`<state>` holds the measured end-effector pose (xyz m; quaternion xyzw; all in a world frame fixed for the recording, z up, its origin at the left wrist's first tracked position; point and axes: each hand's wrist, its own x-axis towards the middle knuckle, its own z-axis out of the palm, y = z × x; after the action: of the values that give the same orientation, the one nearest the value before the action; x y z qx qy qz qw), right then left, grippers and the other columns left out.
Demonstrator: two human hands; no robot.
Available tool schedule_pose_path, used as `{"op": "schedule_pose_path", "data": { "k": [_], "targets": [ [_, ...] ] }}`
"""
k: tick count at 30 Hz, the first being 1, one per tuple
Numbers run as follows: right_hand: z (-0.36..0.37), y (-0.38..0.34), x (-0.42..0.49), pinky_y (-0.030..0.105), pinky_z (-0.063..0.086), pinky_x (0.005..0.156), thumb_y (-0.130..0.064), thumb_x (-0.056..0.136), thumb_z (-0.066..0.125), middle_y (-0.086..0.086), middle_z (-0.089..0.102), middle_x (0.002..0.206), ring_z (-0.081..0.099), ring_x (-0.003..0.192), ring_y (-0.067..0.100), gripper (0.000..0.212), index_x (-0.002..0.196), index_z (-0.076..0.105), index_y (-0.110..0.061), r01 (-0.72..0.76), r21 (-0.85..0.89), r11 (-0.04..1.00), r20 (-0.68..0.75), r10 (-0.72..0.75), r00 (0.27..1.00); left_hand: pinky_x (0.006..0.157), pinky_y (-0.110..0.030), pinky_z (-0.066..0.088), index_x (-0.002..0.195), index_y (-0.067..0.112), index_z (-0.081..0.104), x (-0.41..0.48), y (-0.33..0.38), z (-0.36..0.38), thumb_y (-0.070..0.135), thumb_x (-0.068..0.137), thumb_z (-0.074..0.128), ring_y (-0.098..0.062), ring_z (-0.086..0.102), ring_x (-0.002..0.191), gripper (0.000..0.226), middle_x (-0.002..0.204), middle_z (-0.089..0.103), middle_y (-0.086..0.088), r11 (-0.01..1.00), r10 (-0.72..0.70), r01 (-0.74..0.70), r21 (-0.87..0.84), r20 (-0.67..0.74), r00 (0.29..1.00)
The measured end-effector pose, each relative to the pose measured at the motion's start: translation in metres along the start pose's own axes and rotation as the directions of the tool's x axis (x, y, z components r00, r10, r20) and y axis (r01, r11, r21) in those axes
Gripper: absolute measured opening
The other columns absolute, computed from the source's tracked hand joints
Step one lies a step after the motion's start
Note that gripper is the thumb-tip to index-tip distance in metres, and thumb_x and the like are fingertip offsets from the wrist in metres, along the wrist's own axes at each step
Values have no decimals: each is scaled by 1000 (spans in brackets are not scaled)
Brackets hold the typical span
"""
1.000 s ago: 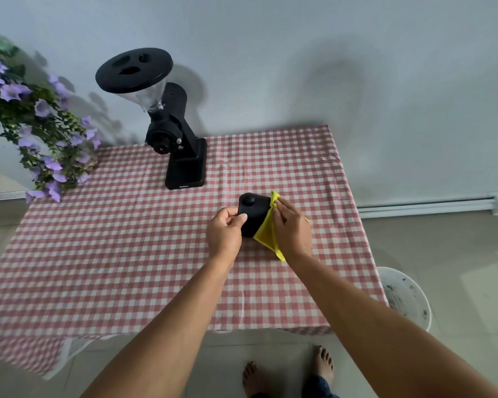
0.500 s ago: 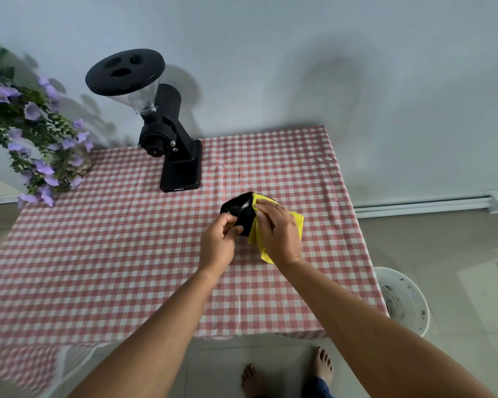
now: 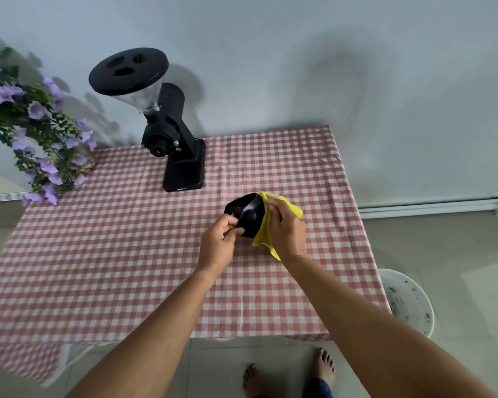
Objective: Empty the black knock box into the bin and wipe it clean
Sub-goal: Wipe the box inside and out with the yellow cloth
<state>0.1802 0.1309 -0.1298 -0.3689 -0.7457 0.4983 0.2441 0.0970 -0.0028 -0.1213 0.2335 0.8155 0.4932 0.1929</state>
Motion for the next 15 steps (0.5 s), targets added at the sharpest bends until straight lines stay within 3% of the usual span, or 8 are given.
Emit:
{"op": "schedule_pose_path", "data": {
  "k": [2,5,7,12,13,15],
  "targets": [
    [0,-4,2,2,40,67,-28,102,45,-14,66,93,66,91,12,26,115,67,-28,-15,2,1000,-17,15,1000,69,-9,52,94,28,63,2,1,0,5,97,61,14,66,88,23,95,70,15,1000,7,-7,9,11,1000],
    [7,-13,-10,13,47,88,-22,101,49,-8,70,118,63,109,7,26,120,67,-23,178,5,984,53,-178,982,74,-13,55,95,27,67,5,0,-2,5,97,62,0,70,91,23,96,72,12,998,-6,7,-57,16,1000],
    [10,-10,-12,18,49,91,-21,101,49,-9,68,123,62,112,6,26,119,67,-23,232,6,973,55,-232,971,75,-14,55,95,27,67,6,-2,-4,4,97,62,-1,71,91,24,97,73,11,998,-14,16,-63,29,999],
    [-1,7,12,20,48,77,-29,102,44,-6,72,106,67,96,14,27,118,65,-28,-1,-22,1000,-4,1,1000,75,-14,55,98,20,64,4,-6,-5,9,97,63,-6,71,97,11,98,73,9,999,13,-16,40,72,997],
    [-2,9,13,21,48,80,-29,102,43,-5,71,110,66,101,15,27,119,64,-28,-15,-18,1000,13,15,1000,74,-12,54,101,21,62,4,-3,-6,13,97,63,-7,70,98,9,101,72,8,999,0,-4,50,80,997],
    [-1,9,11,22,43,93,-27,102,44,-5,56,138,54,123,13,29,124,63,-26,0,-22,1000,41,1,999,69,-7,52,113,24,56,5,6,-6,20,96,65,-6,66,100,19,109,66,8,998,-54,51,44,79,995]
  ]
}}
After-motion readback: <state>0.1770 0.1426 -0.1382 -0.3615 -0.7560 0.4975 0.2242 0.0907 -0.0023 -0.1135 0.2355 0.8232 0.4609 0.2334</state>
